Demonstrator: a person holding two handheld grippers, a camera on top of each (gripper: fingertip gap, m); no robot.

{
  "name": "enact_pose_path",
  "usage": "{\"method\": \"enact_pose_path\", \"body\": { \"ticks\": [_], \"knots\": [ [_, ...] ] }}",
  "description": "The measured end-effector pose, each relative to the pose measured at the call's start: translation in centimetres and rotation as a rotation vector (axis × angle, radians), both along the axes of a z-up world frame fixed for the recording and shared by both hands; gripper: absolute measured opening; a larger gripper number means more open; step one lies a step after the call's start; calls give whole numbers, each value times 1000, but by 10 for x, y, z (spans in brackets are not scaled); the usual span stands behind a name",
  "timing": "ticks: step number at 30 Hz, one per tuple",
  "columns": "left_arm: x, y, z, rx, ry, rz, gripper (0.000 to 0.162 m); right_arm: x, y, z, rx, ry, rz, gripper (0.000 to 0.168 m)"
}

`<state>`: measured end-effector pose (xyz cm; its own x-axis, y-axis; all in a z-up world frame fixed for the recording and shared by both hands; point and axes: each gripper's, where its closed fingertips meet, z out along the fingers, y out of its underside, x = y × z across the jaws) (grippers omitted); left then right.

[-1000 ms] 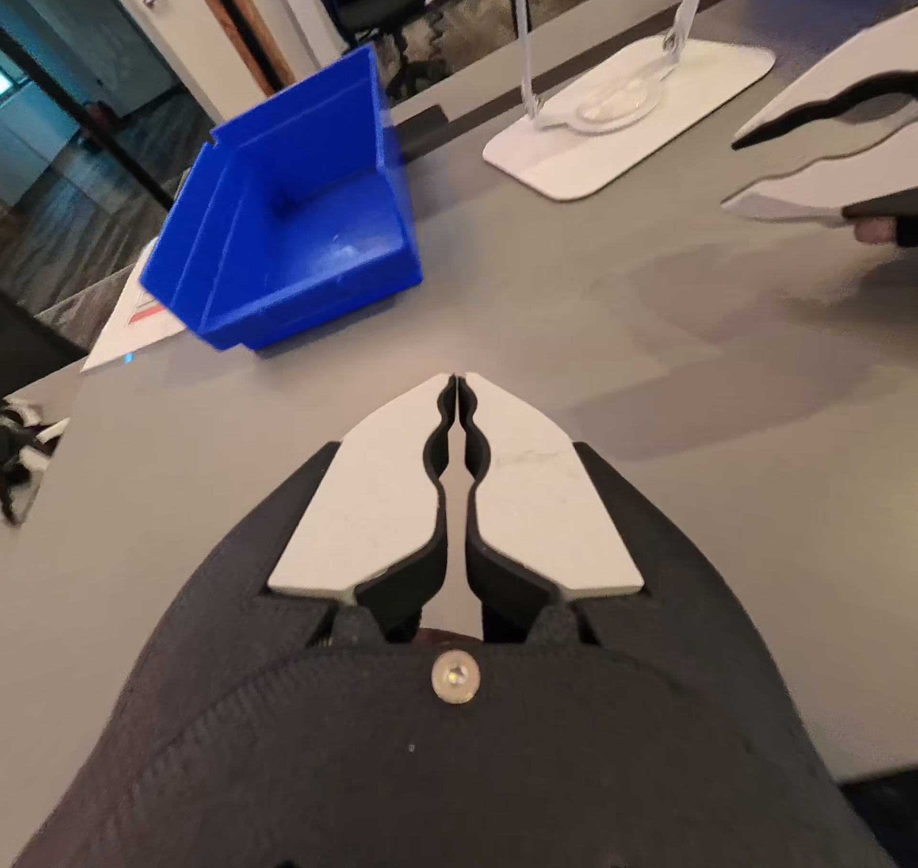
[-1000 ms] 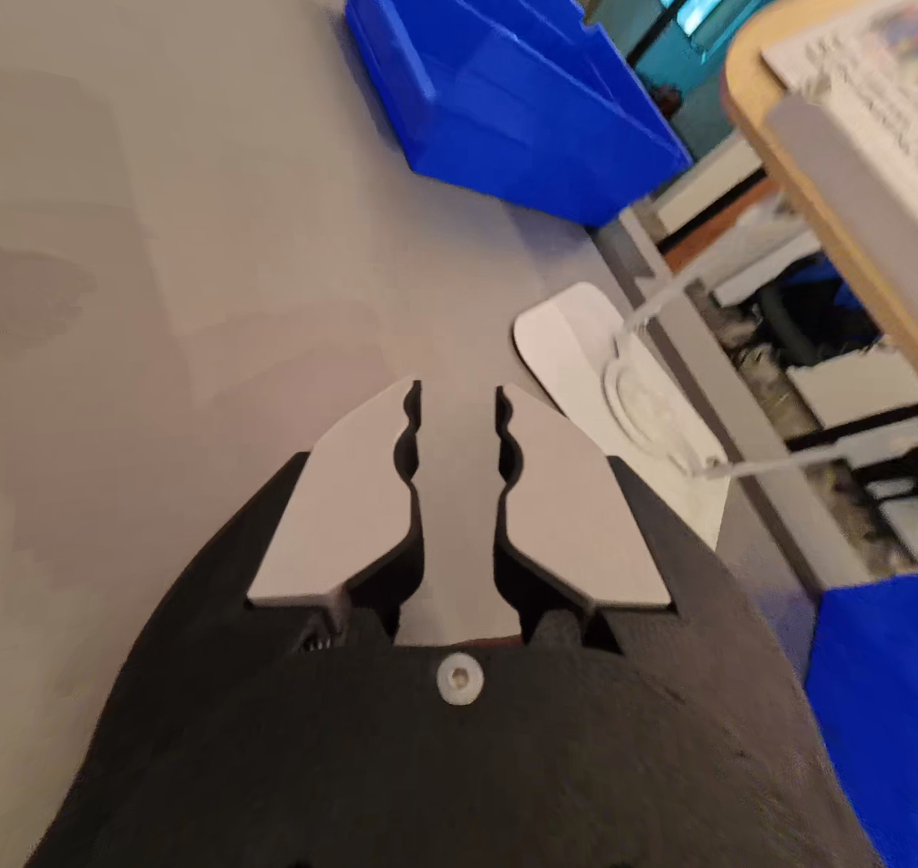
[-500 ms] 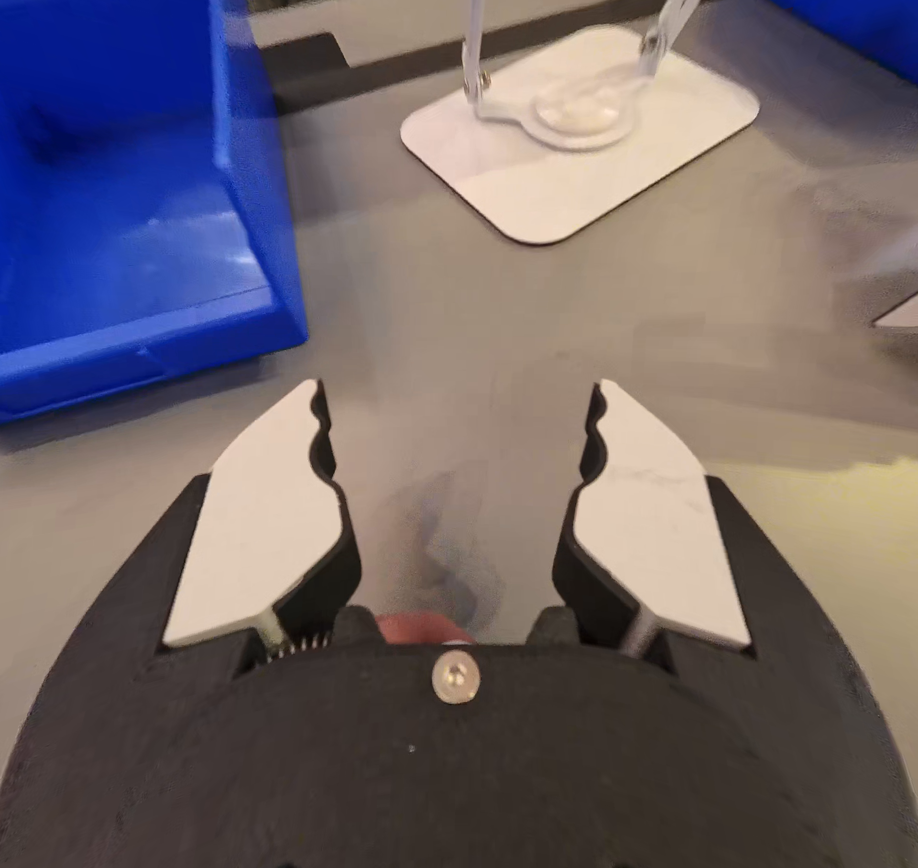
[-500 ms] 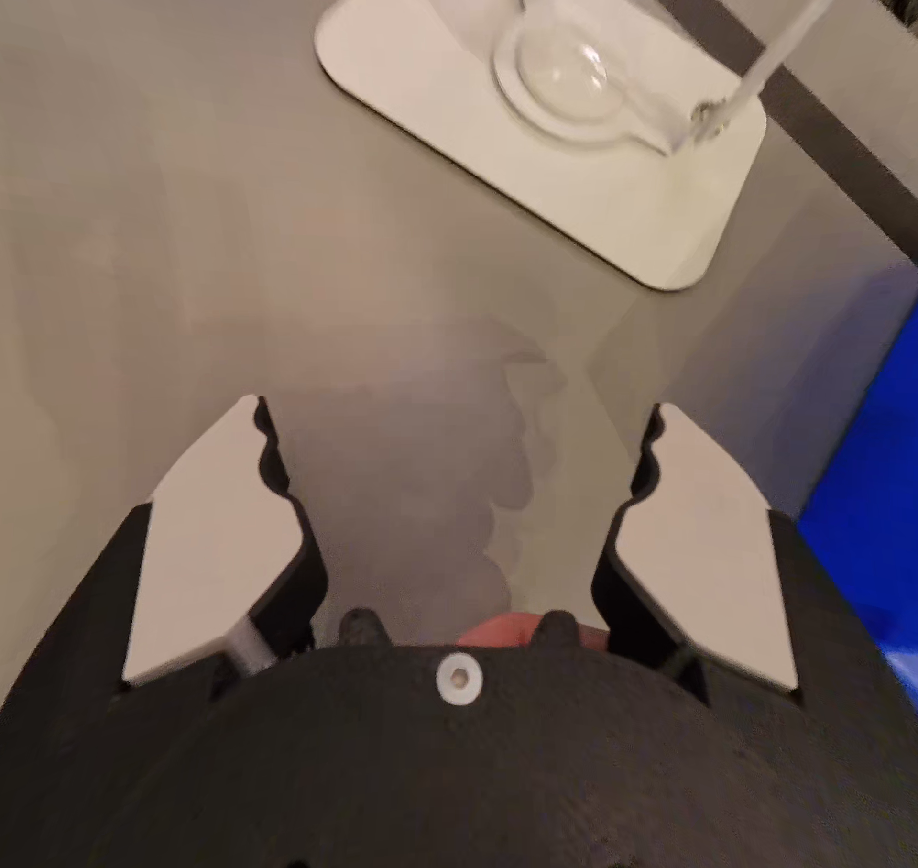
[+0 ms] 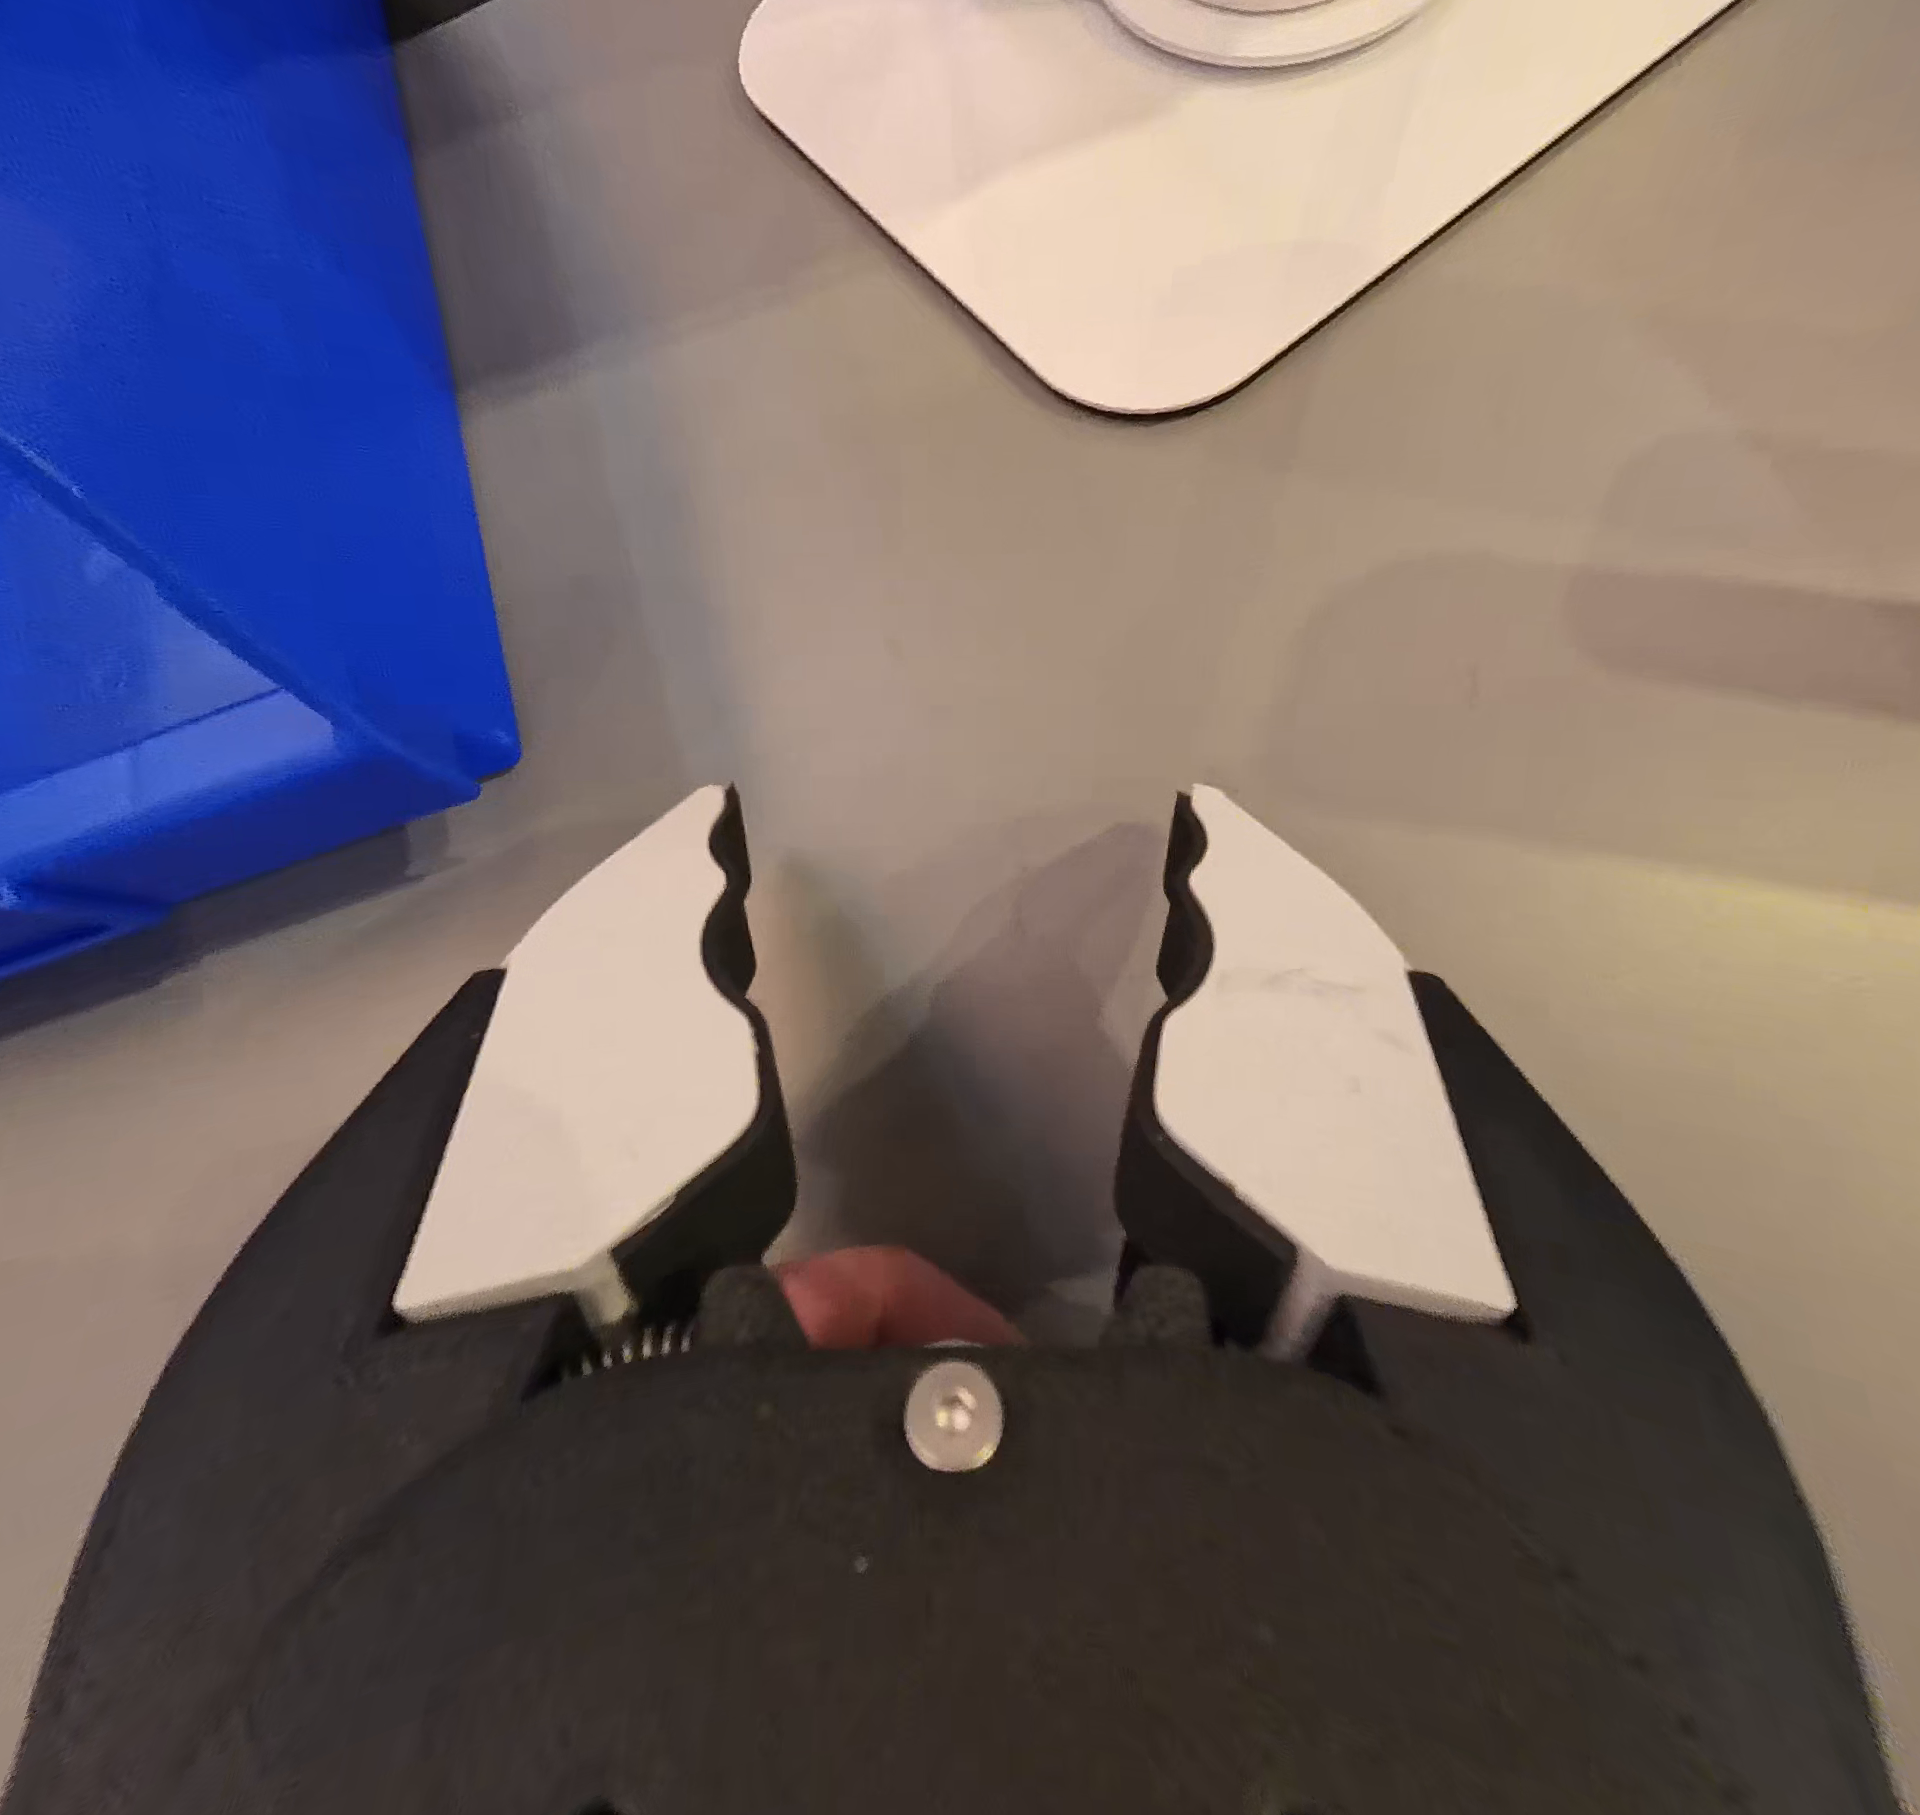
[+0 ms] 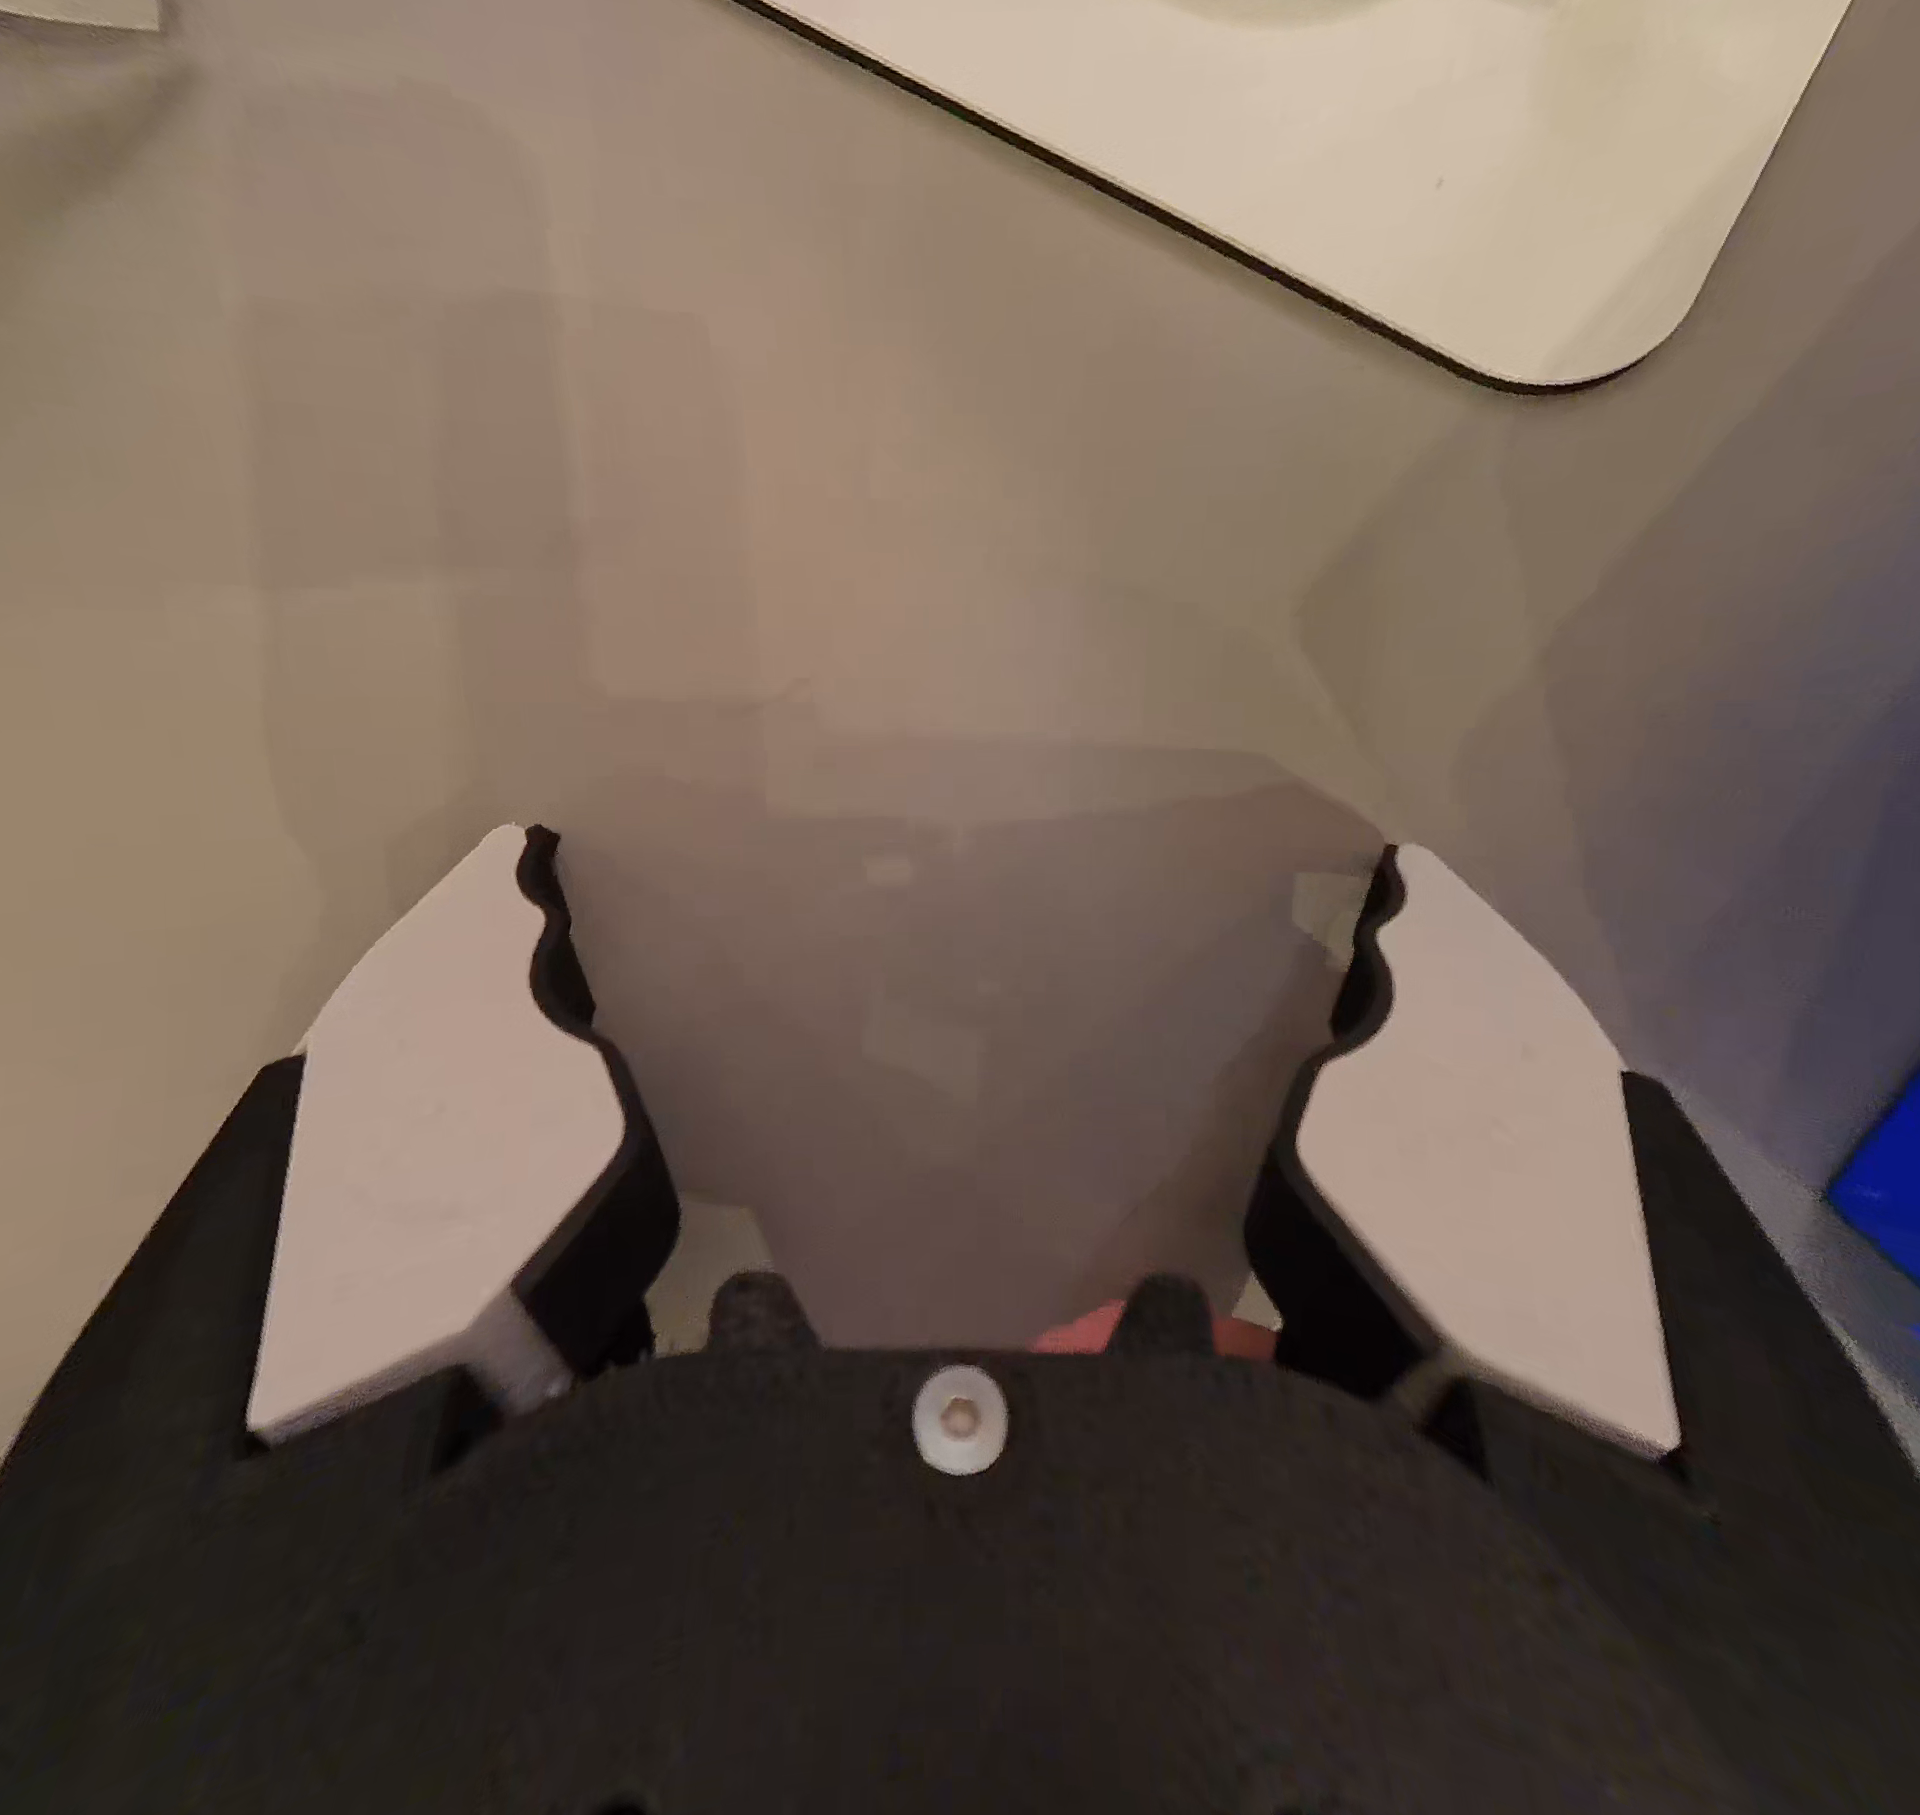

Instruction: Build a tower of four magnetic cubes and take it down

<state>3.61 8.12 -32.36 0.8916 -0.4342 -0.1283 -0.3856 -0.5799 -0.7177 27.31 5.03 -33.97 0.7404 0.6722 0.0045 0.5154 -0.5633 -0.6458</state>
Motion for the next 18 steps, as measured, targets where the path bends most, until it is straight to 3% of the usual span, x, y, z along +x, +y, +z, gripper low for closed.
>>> {"method": "enact_pose_path", "body": {
  "ticks": [5, 18],
  "knots": [
    [2, -2, -2, -10, 21, -12, 75, 2, -3, 3, 24, 7, 1, 129],
    [15, -8, -4, -22, 47, -92, 50, 6, -3, 3, 23, 9, -34, 133]
  ]
}}
